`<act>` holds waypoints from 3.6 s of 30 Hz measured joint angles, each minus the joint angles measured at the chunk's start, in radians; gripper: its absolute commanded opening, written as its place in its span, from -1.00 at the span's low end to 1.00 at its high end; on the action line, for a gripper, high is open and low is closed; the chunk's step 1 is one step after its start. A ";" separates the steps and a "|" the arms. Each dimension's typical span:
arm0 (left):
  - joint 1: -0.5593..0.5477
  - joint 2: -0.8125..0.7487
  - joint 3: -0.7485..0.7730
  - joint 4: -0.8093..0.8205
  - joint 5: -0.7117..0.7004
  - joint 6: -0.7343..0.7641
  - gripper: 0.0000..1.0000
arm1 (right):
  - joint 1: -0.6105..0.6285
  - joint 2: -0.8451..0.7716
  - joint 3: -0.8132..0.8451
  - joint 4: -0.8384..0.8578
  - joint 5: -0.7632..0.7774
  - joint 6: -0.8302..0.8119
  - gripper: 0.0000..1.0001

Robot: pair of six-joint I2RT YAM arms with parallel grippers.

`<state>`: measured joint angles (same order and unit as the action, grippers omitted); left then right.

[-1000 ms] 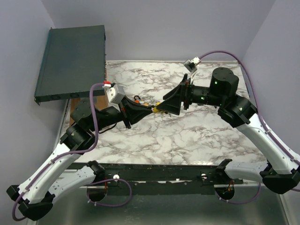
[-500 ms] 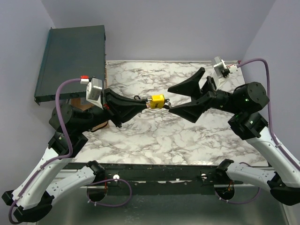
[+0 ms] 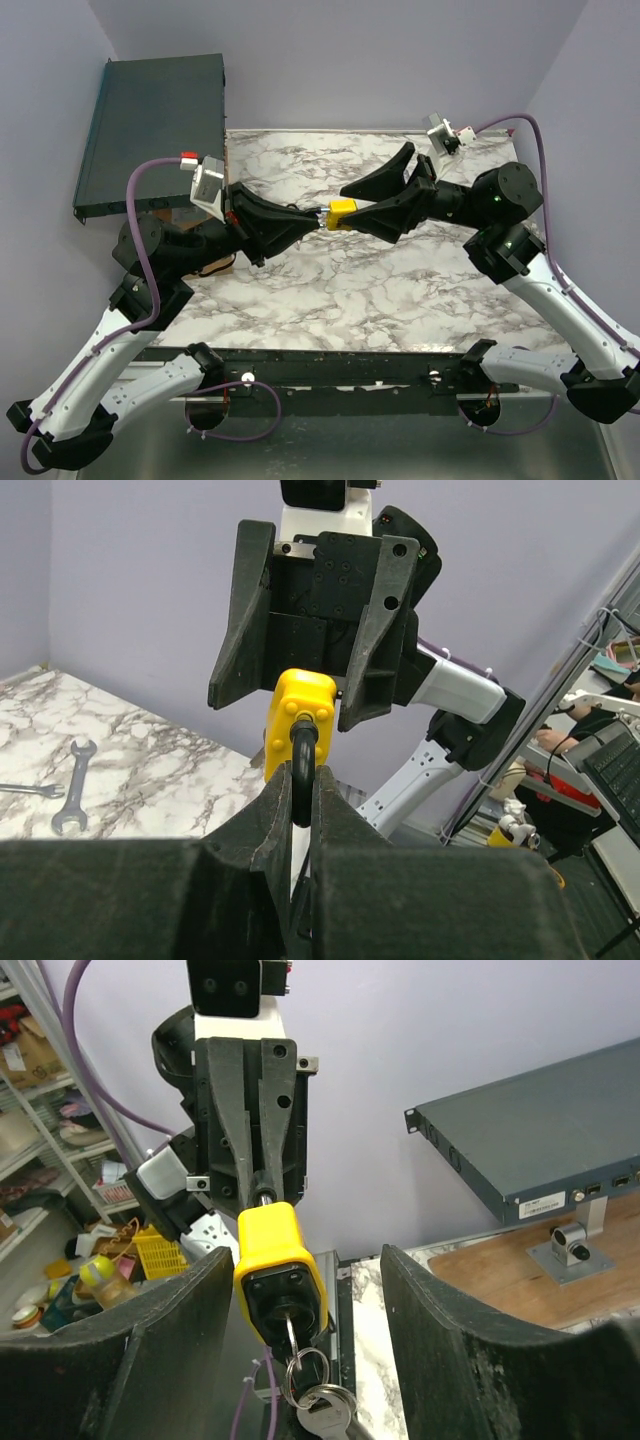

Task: Lock with the key
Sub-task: Pick up the lock from the center of the board, then lock the lock.

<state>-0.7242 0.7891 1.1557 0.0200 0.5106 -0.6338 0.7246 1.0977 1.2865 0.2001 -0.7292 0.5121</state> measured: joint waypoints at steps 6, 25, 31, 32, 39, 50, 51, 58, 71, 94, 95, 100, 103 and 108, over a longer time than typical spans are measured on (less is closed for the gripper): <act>0.000 -0.011 0.000 -0.003 -0.005 0.000 -1.00 | 0.001 -0.006 -0.006 0.023 -0.022 0.012 0.25; 0.000 -0.017 0.000 -0.002 -0.006 -0.008 -1.00 | 0.037 0.004 -0.028 0.085 -0.080 0.064 0.07; 0.000 -0.020 0.000 0.000 -0.006 -0.009 -1.00 | 0.045 0.007 -0.032 0.087 -0.079 0.066 -0.11; 0.000 -0.021 0.000 0.000 -0.006 -0.009 -1.00 | 0.047 0.008 -0.032 0.087 -0.078 0.066 -0.13; 0.000 -0.024 -0.002 -0.002 -0.006 -0.010 -1.00 | 0.053 0.014 -0.032 0.084 -0.068 0.064 -0.64; 0.000 -0.023 0.048 -0.159 -0.005 0.075 -0.39 | 0.060 0.000 -0.032 -0.044 -0.043 0.045 -0.99; 0.000 -0.025 0.055 -0.183 -0.005 0.095 -0.36 | 0.061 -0.005 -0.032 -0.063 -0.040 0.043 -0.99; 0.003 -0.046 0.073 -0.293 0.004 0.170 -0.34 | 0.062 -0.036 -0.032 -0.159 -0.018 0.033 -0.99; 0.003 -0.023 0.082 -0.344 0.075 0.200 -0.42 | 0.062 -0.051 -0.032 -0.196 -0.019 0.033 -0.99; 0.011 -0.007 0.079 -0.320 0.126 0.171 -1.00 | 0.062 -0.051 -0.032 -0.203 -0.074 0.018 -0.98; 0.011 -0.007 0.078 -0.317 0.129 0.167 -1.00 | 0.061 -0.051 -0.032 -0.203 -0.074 0.017 -0.99; 0.014 -0.008 0.056 -0.281 0.142 0.137 -1.00 | 0.060 -0.051 -0.032 -0.203 -0.076 0.006 -0.99; 0.018 -0.008 0.046 -0.259 0.151 0.114 -1.00 | 0.060 -0.050 -0.032 -0.203 -0.075 -0.009 -0.99; 0.020 -0.007 0.038 -0.237 0.159 0.078 -1.00 | 0.068 -0.043 -0.032 -0.202 -0.074 -0.042 -0.99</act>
<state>-0.7040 0.7818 1.1938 -0.2165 0.6701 -0.5556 0.7925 1.0542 1.2541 -0.0021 -0.8028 0.4706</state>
